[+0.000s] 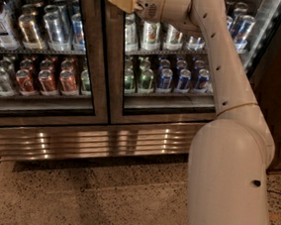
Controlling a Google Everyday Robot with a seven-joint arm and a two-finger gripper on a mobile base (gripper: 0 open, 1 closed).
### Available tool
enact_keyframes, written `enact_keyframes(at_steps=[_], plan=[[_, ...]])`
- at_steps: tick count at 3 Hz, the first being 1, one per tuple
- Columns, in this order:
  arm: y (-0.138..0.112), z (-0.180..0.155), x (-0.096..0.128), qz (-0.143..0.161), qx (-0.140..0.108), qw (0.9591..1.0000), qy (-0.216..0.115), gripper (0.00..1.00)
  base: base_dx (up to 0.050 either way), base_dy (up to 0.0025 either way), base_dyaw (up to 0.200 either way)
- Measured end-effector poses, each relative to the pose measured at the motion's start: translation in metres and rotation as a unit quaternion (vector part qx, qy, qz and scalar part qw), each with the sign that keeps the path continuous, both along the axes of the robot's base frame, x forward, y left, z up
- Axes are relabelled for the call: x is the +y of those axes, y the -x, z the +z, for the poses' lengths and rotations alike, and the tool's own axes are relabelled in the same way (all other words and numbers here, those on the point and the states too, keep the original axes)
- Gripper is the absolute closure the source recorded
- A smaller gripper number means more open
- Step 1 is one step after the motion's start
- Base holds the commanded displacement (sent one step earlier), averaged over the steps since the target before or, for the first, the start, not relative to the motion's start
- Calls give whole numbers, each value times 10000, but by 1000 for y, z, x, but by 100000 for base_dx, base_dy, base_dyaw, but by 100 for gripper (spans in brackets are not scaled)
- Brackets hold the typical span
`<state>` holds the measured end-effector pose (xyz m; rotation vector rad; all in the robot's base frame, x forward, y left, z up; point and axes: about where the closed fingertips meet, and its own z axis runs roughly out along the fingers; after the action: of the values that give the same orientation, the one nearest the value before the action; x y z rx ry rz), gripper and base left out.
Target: Open right fridge door
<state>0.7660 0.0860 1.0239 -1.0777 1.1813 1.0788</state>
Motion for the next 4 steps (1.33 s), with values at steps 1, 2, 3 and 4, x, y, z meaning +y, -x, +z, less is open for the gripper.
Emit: enact_keyframes(at_steps=[1,2,3,4], plan=[[0,0,0,0,0,10000,0,13,0,0,0],[0,0,0,0,0,10000,0,0,0,0,0],[0,0,0,0,0,10000,0,6,0,0,0],[0,0,0,1,0,10000,0,24,0,0,0]])
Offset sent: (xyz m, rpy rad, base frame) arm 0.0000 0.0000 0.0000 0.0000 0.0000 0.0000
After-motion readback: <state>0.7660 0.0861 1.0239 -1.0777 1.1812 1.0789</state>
